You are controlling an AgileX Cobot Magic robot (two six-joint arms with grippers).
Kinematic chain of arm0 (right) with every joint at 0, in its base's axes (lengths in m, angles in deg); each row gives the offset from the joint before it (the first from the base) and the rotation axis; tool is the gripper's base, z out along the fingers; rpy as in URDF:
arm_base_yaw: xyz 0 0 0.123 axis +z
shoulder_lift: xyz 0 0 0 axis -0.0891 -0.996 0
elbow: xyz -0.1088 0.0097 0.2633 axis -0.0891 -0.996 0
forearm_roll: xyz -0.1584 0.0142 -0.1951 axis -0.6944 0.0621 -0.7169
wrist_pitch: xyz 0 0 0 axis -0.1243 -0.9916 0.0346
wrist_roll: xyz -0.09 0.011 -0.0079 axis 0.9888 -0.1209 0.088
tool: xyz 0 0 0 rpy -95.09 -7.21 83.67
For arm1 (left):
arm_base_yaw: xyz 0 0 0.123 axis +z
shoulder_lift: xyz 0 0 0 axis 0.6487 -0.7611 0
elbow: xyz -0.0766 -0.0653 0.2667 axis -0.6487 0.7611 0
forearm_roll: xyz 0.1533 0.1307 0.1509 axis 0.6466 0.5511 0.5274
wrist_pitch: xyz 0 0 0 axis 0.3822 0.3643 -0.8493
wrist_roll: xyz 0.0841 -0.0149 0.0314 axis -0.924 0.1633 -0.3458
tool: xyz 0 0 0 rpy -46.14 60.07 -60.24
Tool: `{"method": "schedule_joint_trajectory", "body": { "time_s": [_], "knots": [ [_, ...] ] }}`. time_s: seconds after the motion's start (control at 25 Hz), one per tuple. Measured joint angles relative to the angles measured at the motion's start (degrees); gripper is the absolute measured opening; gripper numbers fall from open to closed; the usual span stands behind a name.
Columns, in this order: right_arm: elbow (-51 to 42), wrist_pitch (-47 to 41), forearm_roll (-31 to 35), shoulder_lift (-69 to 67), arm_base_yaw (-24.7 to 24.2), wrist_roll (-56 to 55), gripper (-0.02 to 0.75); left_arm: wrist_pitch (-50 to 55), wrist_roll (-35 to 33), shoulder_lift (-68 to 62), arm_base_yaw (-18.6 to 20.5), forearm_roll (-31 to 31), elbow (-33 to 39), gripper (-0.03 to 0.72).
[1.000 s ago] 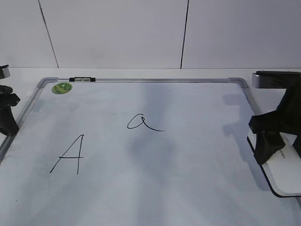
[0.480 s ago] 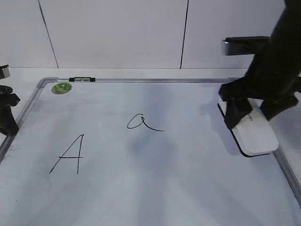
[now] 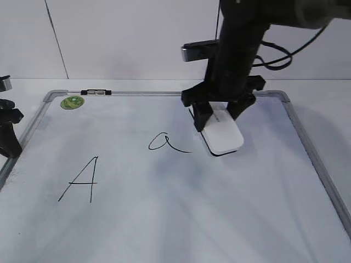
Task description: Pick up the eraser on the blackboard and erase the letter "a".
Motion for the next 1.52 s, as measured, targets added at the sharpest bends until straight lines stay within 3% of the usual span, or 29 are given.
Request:
{"method": "schedule_joint_trajectory", "body": {
  "time_s": [0.24,1.12,1.52],
  "knots": [
    [8.13,0.0,2.58,-7.43,0.55,0.0,0.561,0.0,0.0,0.0,0.0,-0.04,0.0,0.067],
    [9.25,-0.03,3.25,-11.43,1.92,0.46,0.561,0.0,0.0,0.0,0.0,-0.04,0.0,0.067],
    [9.73,0.19,-0.93,-12.32,4.72,1.29,0.561,0.0,0.0,0.0,0.0,-0.04,0.0,0.067]
  ]
}}
